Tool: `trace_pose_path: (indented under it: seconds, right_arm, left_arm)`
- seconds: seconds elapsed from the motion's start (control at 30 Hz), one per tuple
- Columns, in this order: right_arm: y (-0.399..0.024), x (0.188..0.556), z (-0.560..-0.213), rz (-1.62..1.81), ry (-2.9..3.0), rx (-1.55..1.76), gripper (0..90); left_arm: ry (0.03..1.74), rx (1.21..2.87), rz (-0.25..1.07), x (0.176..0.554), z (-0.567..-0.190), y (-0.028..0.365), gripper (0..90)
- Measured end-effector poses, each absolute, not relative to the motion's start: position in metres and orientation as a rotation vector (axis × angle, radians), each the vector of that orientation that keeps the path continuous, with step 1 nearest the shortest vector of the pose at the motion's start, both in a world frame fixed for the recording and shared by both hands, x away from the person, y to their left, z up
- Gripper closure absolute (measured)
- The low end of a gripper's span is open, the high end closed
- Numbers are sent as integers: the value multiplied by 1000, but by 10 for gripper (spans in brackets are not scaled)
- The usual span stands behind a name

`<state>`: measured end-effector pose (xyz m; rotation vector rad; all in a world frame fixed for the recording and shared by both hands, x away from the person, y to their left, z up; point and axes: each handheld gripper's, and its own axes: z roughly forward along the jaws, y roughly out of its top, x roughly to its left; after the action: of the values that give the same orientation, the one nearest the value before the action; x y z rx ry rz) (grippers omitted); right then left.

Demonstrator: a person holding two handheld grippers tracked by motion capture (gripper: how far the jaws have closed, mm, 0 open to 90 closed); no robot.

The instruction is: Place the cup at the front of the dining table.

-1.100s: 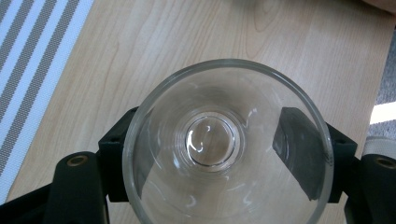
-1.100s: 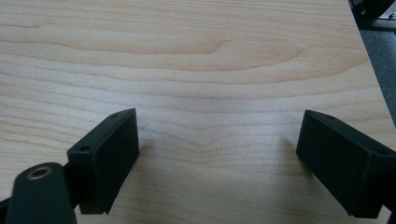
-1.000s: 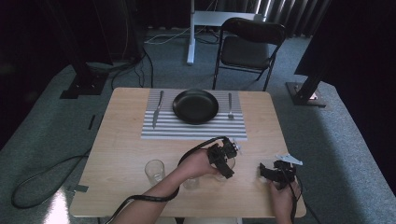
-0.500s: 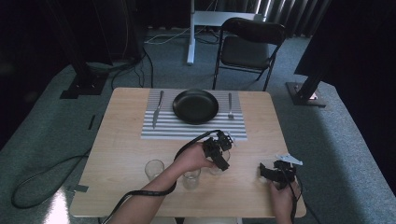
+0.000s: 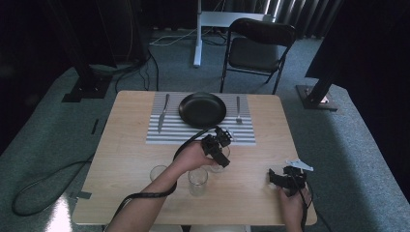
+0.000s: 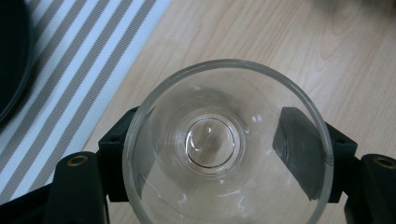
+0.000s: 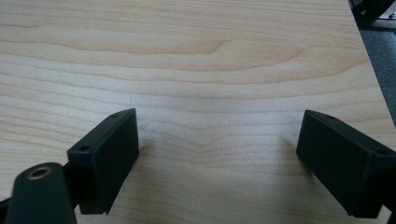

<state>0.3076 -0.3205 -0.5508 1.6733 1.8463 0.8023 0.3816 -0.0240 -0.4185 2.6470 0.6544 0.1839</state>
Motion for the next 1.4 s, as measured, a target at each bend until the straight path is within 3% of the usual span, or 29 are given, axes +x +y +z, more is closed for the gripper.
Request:
trace_pose_path:
  seconds: [1.4]
  right_arm:
    - [-321, 308, -551, 801, 1848, 1673, 125]
  left_arm:
    - [912, 2629, 268, 387, -416, 85, 287]
